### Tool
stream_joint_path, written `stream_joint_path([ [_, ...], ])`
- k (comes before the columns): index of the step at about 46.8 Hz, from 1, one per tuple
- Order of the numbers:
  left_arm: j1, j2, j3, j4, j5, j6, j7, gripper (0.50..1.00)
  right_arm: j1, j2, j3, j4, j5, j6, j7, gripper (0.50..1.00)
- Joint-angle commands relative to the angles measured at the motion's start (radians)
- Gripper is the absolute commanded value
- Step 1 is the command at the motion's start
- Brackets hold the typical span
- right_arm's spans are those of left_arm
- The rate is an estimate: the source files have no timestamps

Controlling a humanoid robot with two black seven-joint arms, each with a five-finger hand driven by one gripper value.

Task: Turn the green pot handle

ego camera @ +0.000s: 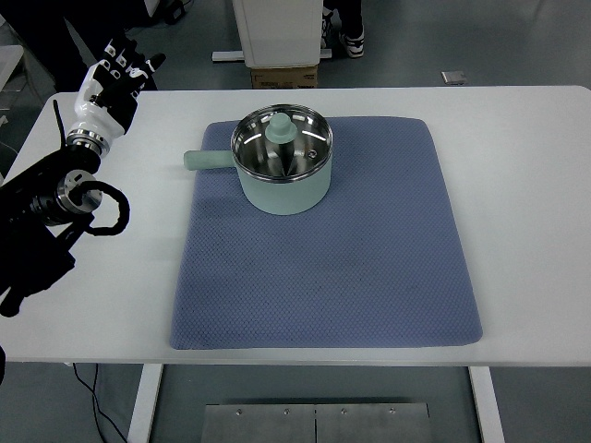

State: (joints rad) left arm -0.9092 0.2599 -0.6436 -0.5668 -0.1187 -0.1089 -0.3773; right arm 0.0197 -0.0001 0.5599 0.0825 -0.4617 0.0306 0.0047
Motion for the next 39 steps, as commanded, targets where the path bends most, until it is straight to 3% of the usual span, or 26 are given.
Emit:
stream_joint_path([
  [1, 0.007, -0.022, -0.027, 0.025, -0.019, -0.006, 0.000, 1.000, 0.000, 0.000, 0.000, 0.000, 0.000, 0.000, 0.000, 1.000],
  [17, 0.007, -0.048, -0.030, 0.105, -0.119, -0.046, 0.000, 1.000, -0.001, 0.000, 0.001, 0.002, 0.000, 0.000, 0.000, 1.000],
  [28, 0.006, -0.105, -0.028, 0.148, -0.108, -0.089, 0.000, 1.000, 0.002, 0.000, 0.001, 0.002, 0.000, 0.000, 0.000, 1.000],
  [39, 0.003, -0.123, -0.024, 0.162, -0.099, -0.083, 0.000, 1.000, 0.003, 0.000, 0.003, 0.002, 0.001, 0.000, 0.000, 1.000],
])
